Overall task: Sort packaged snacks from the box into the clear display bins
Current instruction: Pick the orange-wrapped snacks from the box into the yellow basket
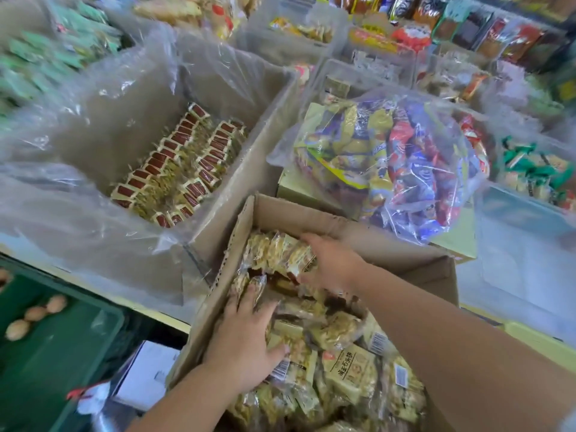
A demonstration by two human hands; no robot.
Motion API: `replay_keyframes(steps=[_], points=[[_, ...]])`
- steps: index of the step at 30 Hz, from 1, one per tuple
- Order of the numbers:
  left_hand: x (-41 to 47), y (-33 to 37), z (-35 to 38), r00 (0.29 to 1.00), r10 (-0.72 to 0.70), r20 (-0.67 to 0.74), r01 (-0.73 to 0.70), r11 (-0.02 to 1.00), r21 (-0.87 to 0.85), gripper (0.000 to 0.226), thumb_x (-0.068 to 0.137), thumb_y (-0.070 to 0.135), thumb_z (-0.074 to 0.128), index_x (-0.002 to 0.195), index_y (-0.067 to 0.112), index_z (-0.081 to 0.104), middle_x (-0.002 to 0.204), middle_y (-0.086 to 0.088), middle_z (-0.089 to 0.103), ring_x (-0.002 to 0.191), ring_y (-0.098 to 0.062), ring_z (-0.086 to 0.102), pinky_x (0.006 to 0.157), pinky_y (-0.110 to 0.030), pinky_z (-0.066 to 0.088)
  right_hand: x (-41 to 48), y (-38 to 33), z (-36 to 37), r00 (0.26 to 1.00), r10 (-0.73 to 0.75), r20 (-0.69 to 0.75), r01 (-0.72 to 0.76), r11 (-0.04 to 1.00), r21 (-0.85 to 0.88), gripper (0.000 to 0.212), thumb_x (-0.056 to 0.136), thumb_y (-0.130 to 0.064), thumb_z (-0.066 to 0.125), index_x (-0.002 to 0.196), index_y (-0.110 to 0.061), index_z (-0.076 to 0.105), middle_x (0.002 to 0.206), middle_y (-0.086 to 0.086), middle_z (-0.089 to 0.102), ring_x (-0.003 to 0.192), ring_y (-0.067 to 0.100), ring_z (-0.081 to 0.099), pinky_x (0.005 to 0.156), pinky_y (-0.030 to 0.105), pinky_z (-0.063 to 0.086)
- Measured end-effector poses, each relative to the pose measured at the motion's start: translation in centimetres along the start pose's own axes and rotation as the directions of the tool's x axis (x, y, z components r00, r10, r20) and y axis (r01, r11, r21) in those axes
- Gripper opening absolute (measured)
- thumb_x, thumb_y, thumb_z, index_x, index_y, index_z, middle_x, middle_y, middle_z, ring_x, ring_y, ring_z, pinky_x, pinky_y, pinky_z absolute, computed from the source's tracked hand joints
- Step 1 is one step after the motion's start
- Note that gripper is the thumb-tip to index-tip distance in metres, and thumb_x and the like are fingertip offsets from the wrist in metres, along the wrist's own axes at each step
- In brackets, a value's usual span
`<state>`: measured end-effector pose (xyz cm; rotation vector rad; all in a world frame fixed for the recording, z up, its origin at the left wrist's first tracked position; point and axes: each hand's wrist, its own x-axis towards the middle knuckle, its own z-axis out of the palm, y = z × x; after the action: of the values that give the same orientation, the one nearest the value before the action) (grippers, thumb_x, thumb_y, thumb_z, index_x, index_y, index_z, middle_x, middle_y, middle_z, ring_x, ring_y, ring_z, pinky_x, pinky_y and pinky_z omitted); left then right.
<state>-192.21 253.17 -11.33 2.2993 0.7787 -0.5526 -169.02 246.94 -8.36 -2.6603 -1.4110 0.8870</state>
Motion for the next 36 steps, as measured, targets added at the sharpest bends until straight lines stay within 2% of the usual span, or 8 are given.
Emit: replay_keyframes(steps=[3,6,11,17,23,29,32,36], points=[[0.1,-0.2,-0.2,1.000,0.003,0.007,-0.003,1.000,-0.028,0.084,0.090,0.069,0.057,0.158,0.050,0.011,0.168,0.018,-0.020,0.157,-0.024,-0.018,0.126,-0.051,0.011,1.9,-0.3,1.4,1.000,0.008,0.002,-0.008,1.000,0.023,0.115,0.065,-0.056,0.086,0.156,-0.027,0.020,0.144,0.010,0.052,0.128,0.029,0.053,0.107,0.037,0.044],[0.3,-0.2,-0.1,1.000,0.003,0.012,-0.003,0.999,-0.032,0.080,0.090,0.068,0.057,0.156,0.051,0.015,0.168,0.019,-0.017,0.157,-0.024,-0.018,0.125,-0.053,0.015,2.6,-0.1,2.6,0.996,-0.048,0.068,0.047,0.999,0.029,0.142,0.052,-0.054,0.094,0.156,-0.042,-0.002,0.143,0.013,0.047,0.126,0.031,0.051,0.103,0.036,0.042],[0.3,-0.3,0.2,1.000,0.013,0.003,-0.013,0.999,-0.049,0.077,0.089,0.067,0.058,0.154,0.049,0.020,0.168,0.018,-0.014,0.156,-0.025,-0.018,0.124,-0.055,0.018,3.9,0.4,2.2,0.968,-0.114,0.222,0.119,0.993,-0.012,0.160,0.042,-0.054,0.097,0.154,-0.046,-0.017,0.161,0.005,0.029,0.141,0.025,0.039,0.111,0.034,0.038],[0.4,-0.4,0.2,1.000,0.018,-0.019,-0.019,0.999,-0.038,0.073,0.090,0.067,0.056,0.152,0.048,0.023,0.169,0.017,-0.006,0.156,-0.025,-0.012,0.124,-0.053,0.021,4.4,-1.2,3.2,0.982,-0.059,0.181,0.060,0.998,0.002,0.127,0.050,-0.076,0.079,0.152,-0.040,0.013,0.148,0.007,0.037,0.126,0.033,0.051,0.104,0.042,0.047],[0.2,-0.4,0.1,0.999,0.027,-0.044,-0.026,1.000,0.016,0.064,0.090,0.065,0.054,0.146,0.048,0.029,0.168,0.013,0.007,0.156,-0.027,-0.003,0.121,-0.054,0.028,0.6,-0.4,3.7,1.000,0.028,0.002,-0.028,0.999,0.038,0.105,0.056,-0.047,0.086,0.140,-0.033,0.025,0.136,0.005,0.032,0.109,0.032,0.056,0.085,0.041,0.055],[-0.1,0.0,-0.3,0.999,0.021,-0.050,-0.019,0.999,0.046,0.061,0.094,0.063,0.048,0.150,0.048,0.029,0.170,0.011,0.009,0.157,-0.029,0.000,0.122,-0.055,0.021,-6.5,1.6,2.0,0.990,-0.061,-0.124,0.077,0.989,0.128,0.098,0.049,-0.052,0.082,0.131,-0.035,0.030,0.126,-0.012,0.030,0.086,0.021,0.058,0.070,0.035,0.051],[-0.3,0.5,-0.9,0.999,0.014,-0.047,-0.011,0.998,0.068,0.059,0.097,0.062,0.044,0.153,0.047,0.031,0.170,0.009,0.012,0.156,-0.029,0.004,0.123,-0.053,0.020,-9.4,2.1,1.2,0.984,-0.082,-0.158,0.106,0.983,0.148,0.099,0.047,-0.056,0.078,0.132,-0.035,0.030,0.125,-0.014,0.032,0.093,0.018,0.058,0.076,0.036,0.054],[-0.1,1.9,-2.4,0.984,0.108,-0.144,-0.084,0.983,0.166,0.056,0.099,0.057,0.042,0.152,0.040,0.039,0.163,0.005,0.032,0.150,-0.024,0.023,0.121,-0.048,0.027,-12.5,3.0,1.6,0.990,-0.040,-0.139,0.058,0.990,0.127,0.104,0.048,-0.061,0.073,0.137,-0.037,0.025,0.130,-0.015,0.031,0.104,0.019,0.057,0.081,0.035,0.054]])
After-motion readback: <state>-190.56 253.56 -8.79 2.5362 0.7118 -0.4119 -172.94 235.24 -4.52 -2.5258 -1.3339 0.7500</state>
